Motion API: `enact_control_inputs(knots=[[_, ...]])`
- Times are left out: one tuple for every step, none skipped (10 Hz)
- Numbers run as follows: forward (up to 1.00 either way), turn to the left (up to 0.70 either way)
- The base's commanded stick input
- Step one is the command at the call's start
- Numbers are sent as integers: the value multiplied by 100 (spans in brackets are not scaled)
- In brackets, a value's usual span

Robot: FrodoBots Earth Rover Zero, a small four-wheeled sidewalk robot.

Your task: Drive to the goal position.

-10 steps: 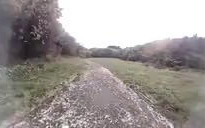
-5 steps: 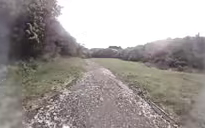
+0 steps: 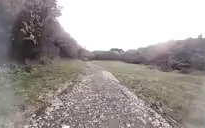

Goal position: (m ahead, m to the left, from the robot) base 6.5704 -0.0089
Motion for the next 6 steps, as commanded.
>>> enact_control_inputs(knots=[[100,0],[100,0],[100,0],[100,0],[100,0],[100,0]])
